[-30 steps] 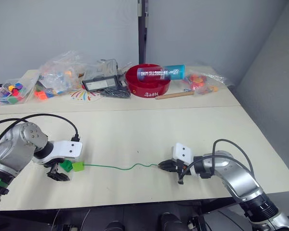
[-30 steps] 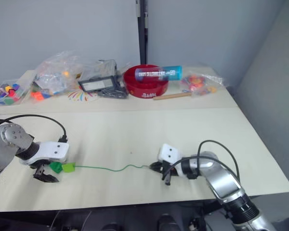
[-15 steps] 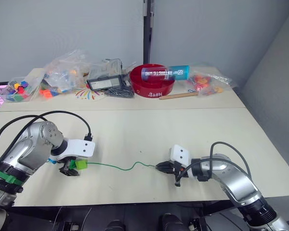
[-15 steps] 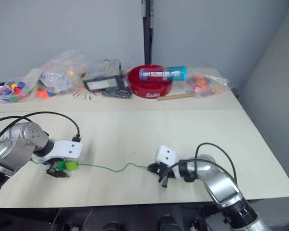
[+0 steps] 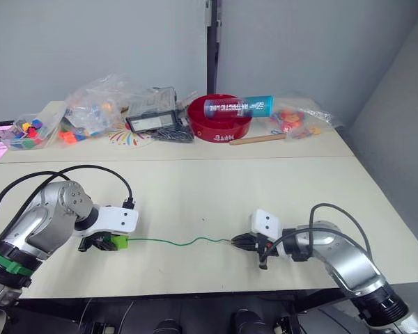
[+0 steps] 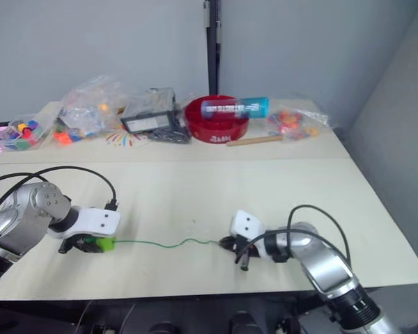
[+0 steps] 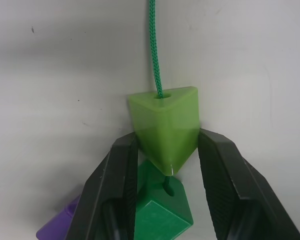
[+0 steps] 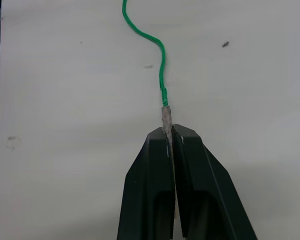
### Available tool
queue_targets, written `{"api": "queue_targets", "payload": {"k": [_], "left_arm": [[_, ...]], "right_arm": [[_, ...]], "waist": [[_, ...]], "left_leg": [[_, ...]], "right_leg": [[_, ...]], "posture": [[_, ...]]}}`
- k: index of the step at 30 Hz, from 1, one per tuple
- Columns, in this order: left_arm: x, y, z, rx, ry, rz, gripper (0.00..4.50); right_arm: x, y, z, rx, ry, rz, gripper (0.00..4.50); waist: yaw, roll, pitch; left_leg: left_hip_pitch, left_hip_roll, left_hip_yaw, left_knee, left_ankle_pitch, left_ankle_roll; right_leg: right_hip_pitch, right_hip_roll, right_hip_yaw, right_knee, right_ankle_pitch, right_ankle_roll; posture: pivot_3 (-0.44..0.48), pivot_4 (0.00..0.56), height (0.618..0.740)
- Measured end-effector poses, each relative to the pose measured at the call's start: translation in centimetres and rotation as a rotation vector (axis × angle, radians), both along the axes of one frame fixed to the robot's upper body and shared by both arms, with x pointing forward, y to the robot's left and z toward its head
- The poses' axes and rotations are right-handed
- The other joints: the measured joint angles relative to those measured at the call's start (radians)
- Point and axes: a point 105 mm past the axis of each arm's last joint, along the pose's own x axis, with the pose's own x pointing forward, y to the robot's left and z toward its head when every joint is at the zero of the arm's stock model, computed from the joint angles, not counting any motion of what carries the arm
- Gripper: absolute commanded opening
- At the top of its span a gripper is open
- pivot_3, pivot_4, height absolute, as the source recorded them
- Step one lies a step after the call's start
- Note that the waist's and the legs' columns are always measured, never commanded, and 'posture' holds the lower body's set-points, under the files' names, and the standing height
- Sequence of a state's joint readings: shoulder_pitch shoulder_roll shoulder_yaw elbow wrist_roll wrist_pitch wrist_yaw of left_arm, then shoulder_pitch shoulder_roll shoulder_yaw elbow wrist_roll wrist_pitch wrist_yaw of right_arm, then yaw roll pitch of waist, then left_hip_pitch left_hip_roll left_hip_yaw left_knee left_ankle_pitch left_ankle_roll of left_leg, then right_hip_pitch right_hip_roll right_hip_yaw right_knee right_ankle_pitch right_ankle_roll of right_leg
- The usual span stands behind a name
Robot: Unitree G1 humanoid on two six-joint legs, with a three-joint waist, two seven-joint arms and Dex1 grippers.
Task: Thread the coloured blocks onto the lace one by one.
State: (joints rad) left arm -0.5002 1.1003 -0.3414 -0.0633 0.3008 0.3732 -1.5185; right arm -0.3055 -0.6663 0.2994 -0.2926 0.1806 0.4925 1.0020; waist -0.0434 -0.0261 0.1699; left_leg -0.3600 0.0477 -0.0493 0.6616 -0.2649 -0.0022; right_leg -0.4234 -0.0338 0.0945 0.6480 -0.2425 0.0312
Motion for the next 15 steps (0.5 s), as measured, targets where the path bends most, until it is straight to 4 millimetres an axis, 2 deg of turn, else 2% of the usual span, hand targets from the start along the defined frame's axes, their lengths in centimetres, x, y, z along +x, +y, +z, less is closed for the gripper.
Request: {"api": "queue_targets", "payload": {"k": [3, 9, 15], "left_arm": [[0.1, 0.2, 0.0, 0.001, 0.002, -0.003, 1.26], [0.3, 1.0, -0.3, 0.005, 0.010, 0.002, 1.26], [0.5, 2.9, -0.4, 0.026, 0.007, 0.038, 1.26]], "right_arm": [[-0.2, -1.4, -0.2, -0.043, 0.004, 0.009, 0.00], [0.1, -5.4, -0.6, -0.123, -0.001, -0.037, 0.00], [0.3, -7.5, -0.6, -0.150, -0.007, -0.073, 0.00]], "waist": [[0.000, 0.000, 0.000], [-0.006, 0.001, -0.001], [-0.022, 0.003, -0.002]], "left_leg": [[0.000, 0.000, 0.000, 0.000, 0.000, 0.000], [0.005, 0.000, 0.001, -0.001, 0.000, 0.000], [0.006, 0.002, 0.001, -0.001, 0.000, 0.000]], "right_leg": [[0.000, 0.000, 0.000, 0.000, 0.000, 0.000], [0.003, 0.001, 0.002, 0.001, -0.002, 0.003], [0.004, 0.004, 0.003, 0.002, -0.003, 0.004]], "posture": [[0.000, 0.150, 0.731], [0.000, 0.150, 0.731], [0.000, 0.150, 0.731]]}}
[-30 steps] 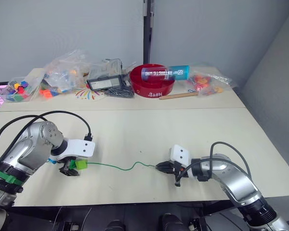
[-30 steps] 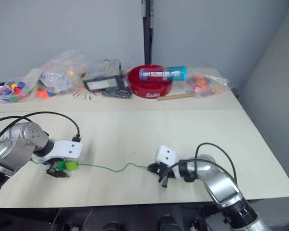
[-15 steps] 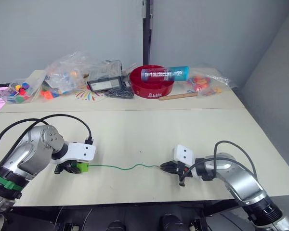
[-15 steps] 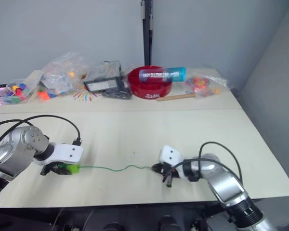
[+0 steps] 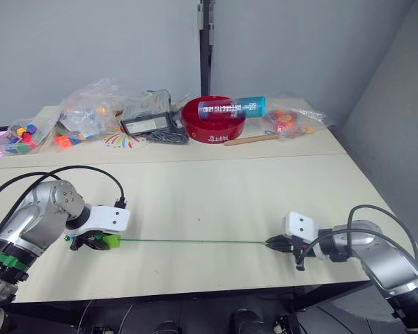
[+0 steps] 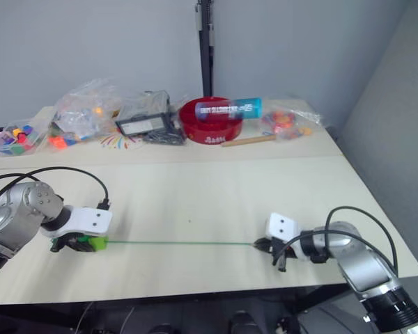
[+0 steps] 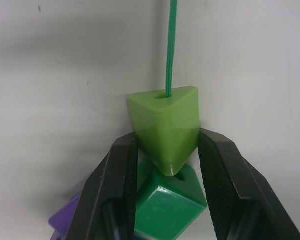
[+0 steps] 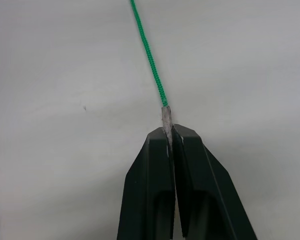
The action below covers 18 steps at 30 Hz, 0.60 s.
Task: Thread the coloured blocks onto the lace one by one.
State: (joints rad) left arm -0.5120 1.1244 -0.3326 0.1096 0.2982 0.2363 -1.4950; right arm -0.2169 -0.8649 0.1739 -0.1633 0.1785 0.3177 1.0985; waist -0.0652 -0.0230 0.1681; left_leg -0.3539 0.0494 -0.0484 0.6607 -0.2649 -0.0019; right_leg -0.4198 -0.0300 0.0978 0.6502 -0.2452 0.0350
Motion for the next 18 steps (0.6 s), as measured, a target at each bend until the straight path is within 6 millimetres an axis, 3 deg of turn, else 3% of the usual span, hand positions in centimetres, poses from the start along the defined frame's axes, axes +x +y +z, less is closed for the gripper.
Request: {"api": "queue_targets", "payload": {"k": [8, 18], "left_arm": [[-0.4, 2.6, -0.1, 0.037, -0.021, 0.069, 1.26], [-0.7, 3.0, -0.1, 0.032, -0.032, 0.100, 1.26]], "right_arm": [[0.4, -2.2, 0.0, -0.037, -0.023, -0.038, 0.00], [1.0, -3.7, 0.1, -0.064, -0.042, -0.080, 0.00]], "waist": [[-0.012, 0.000, 0.000], [-0.011, 0.000, 0.000]], "left_leg": [[0.001, 0.001, 0.001, -0.001, 0.000, 0.000], [0.001, 0.001, 0.002, -0.001, 0.000, 0.000]], "right_leg": [[-0.001, 0.001, 0.002, 0.006, -0.003, -0.003], [-0.001, 0.001, 0.003, 0.006, -0.003, -0.003]], "posture": [[0.000, 0.150, 0.731], [0.000, 0.150, 0.731]]}}
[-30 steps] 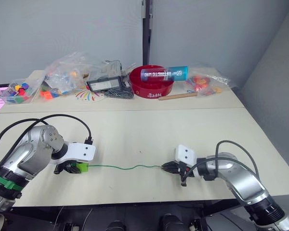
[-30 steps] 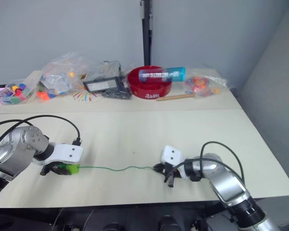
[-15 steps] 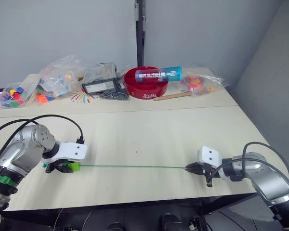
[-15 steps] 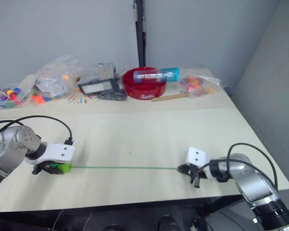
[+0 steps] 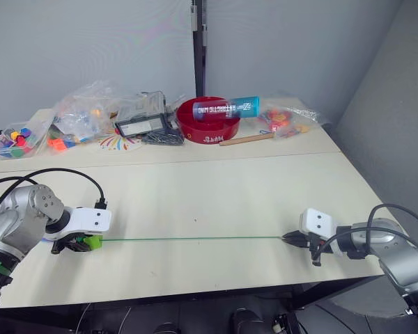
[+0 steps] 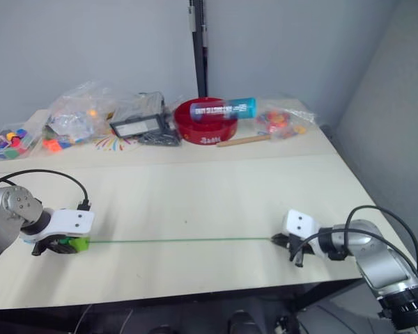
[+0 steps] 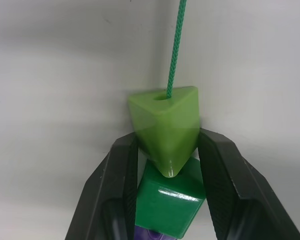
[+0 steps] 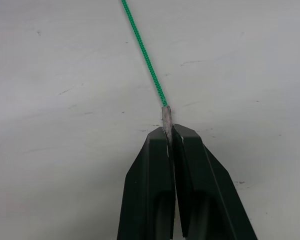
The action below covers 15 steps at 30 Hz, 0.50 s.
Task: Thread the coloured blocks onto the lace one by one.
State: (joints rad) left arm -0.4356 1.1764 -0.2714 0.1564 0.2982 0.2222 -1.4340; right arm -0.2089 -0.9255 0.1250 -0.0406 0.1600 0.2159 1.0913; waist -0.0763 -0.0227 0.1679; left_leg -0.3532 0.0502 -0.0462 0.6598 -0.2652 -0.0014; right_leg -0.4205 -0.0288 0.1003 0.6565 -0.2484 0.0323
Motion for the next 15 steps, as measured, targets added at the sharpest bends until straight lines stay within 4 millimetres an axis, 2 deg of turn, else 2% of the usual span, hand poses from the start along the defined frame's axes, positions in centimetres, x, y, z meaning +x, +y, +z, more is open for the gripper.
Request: {"api": "queue_targets", "payload": {"k": [6, 11, 15], "left_arm": [[0.0, 0.1, 0.0, -0.002, -0.007, 0.005, 1.26], [0.2, 0.0, -0.3, -0.041, -0.034, 0.013, 1.26], [0.1, 0.0, -0.3, -0.054, -0.052, -0.008, 1.26]], "right_arm": [[-0.1, 0.4, 0.3, 0.003, 0.002, 0.005, 0.00], [-1.1, 1.9, 0.0, 0.038, 0.033, 0.034, 0.00], [-1.1, 2.9, -0.4, 0.062, 0.034, 0.035, 0.00]], "waist": [[0.000, 0.000, 0.000], [0.007, 0.005, -0.003], [0.007, 0.005, -0.004]], "left_leg": [[0.000, 0.000, 0.000, 0.000, 0.000, 0.000], [0.000, 0.000, 0.000, 0.000, 0.000, 0.000], [0.001, 0.000, 0.000, 0.000, 0.000, 0.000]], "right_leg": [[0.000, 0.000, 0.000, 0.000, 0.000, 0.000], [0.000, 0.000, 0.000, 0.001, -0.001, 0.000], [0.001, 0.000, 0.000, 0.001, -0.001, 0.000]], "posture": [[0.000, 0.150, 0.731], [0.000, 0.150, 0.731], [0.000, 0.150, 0.731]]}}
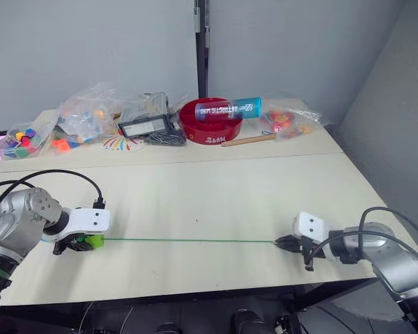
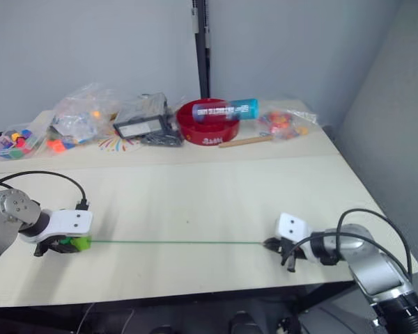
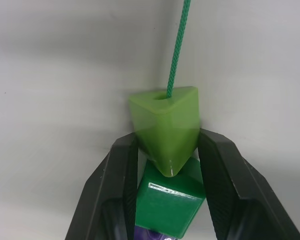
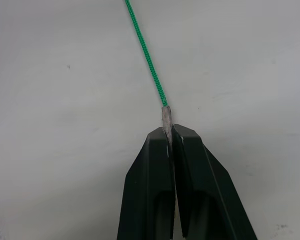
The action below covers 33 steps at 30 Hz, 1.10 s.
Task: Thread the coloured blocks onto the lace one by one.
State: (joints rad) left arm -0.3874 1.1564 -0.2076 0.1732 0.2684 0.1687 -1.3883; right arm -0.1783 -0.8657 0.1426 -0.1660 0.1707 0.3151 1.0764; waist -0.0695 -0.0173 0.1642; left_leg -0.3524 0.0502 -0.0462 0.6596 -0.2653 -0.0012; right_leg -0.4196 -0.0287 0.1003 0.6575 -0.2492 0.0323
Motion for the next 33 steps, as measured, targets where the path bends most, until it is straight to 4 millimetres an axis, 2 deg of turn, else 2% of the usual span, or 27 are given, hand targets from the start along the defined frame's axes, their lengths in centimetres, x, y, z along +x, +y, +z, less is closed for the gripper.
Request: {"api": "queue_targets", "payload": {"k": [3, 4, 7, 10, 11, 15, 18, 23, 26, 28, 33], "left_arm": [[-0.1, 0.0, 0.0, -0.012, -0.007, -0.007, 1.26], [-0.2, 0.0, 0.1, -0.022, -0.010, -0.003, 2.30], [-0.3, -0.3, 0.4, -0.053, -0.020, -0.005, 3.24], [-1.2, -1.2, 0.7, -0.137, 0.016, -0.034, 4.24], [-1.4, -1.3, 1.0, -0.155, 0.021, -0.033, 4.50], [-2.7, -0.1, 4.5, -0.231, -0.010, 0.031, 4.50], [-3.5, 0.5, 7.1, -0.324, -0.078, 0.090, 4.50], [-4.5, 1.0, 7.7, -0.624, -0.217, 0.191, 4.50], [-5.4, 2.4, 6.7, -0.740, -0.377, 0.260, 4.50], [-6.3, 3.2, 5.2, -0.800, -0.385, 0.343, 4.50], [-8.7, 6.3, 3.3, -0.896, -0.456, 0.589, 4.50]], "right_arm": [[0.2, 0.5, -0.2, 0.020, -0.002, -0.005, 0.00], [0.3, 0.6, -0.2, 0.026, -0.004, -0.008, 0.70], [0.8, 0.8, 0.0, 0.045, -0.015, -0.017, 1.62], [0.7, 1.1, 0.4, 0.078, 0.003, -0.008, 2.65], [0.5, 1.2, 0.4, 0.090, 0.020, -0.003, 3.04], [-0.2, 1.0, 1.7, 0.171, 0.037, -0.012, 4.38], [-0.4, 0.7, 3.3, 0.226, 0.016, -0.029, 4.45], [-0.7, 0.3, 4.3, 0.358, 0.016, -0.119, 4.45], [-0.7, -0.6, 4.6, 0.423, -0.011, -0.216, 4.45], [-0.7, -1.4, 4.2, 0.444, -0.015, -0.287, 4.45], [-1.3, -3.4, 2.8, 0.475, -0.004, -0.427, 4.45]], "waist": [[-0.002, 0.000, 0.000], [-0.002, -0.001, 0.000], [-0.003, -0.002, 0.000], [-0.002, -0.006, 0.003], [-0.001, -0.008, 0.004], [0.001, -0.014, 0.009], [0.002, -0.014, 0.009], [0.003, -0.014, 0.010], [0.000, -0.014, 0.010], [0.002, -0.016, 0.010], [0.005, -0.018, 0.010]], "left_leg": [[0.000, 0.000, 0.000, 0.000, 0.000, 0.000], [0.000, 0.000, 0.000, 0.000, 0.000, 0.000], [0.000, 0.000, 0.000, 0.000, 0.000, 0.000], [-0.002, 0.001, -0.001, 0.000, 0.000, 0.000], [-0.003, 0.001, -0.002, 0.000, 0.000, 0.000], [-0.007, 0.002, -0.002, 0.001, 0.000, 0.000], [-0.007, 0.001, -0.001, 0.001, -0.001, 0.001], [-0.006, 0.001, -0.002, 0.000, -0.001, 0.001], [-0.005, 0.001, -0.001, 0.000, -0.001, 0.001], [-0.004, 0.001, -0.002, 0.000, -0.001, 0.001], [-0.003, 0.001, -0.001, 0.000, -0.001, 0.001]], "right_leg": [[0.000, 0.000, 0.000, 0.000, 0.000, 0.000], [0.000, 0.000, 0.000, 0.000, 0.000, 0.000], [-0.002, 0.000, 0.000, 0.000, 0.000, 0.000], [-0.006, 0.001, -0.001, 0.000, 0.000, -0.001], [-0.007, 0.001, -0.002, 0.000, 0.000, -0.001], [-0.009, -0.001, -0.004, -0.002, 0.003, -0.007], [-0.009, -0.002, -0.004, -0.003, 0.003, -0.007], [-0.009, -0.002, -0.005, -0.002, 0.002, -0.007], [-0.007, -0.002, -0.004, -0.003, 0.003, -0.007], [-0.007, -0.002, -0.004, -0.002, 0.003, -0.007], [-0.005, -0.003, -0.005, -0.003, 0.002, -0.005]], "posture": [[0.000, 0.150, 0.731], [0.000, 0.150, 0.731], [0.000, 0.150, 0.731], [0.000, 0.150, 0.731], [0.000, 0.150, 0.731], [0.000, 0.150, 0.731], [0.000, 0.150, 0.731], [0.000, 0.150, 0.731], [0.000, 0.150, 0.731], [0.000, 0.150, 0.731], [0.000, 0.150, 0.731]]}}
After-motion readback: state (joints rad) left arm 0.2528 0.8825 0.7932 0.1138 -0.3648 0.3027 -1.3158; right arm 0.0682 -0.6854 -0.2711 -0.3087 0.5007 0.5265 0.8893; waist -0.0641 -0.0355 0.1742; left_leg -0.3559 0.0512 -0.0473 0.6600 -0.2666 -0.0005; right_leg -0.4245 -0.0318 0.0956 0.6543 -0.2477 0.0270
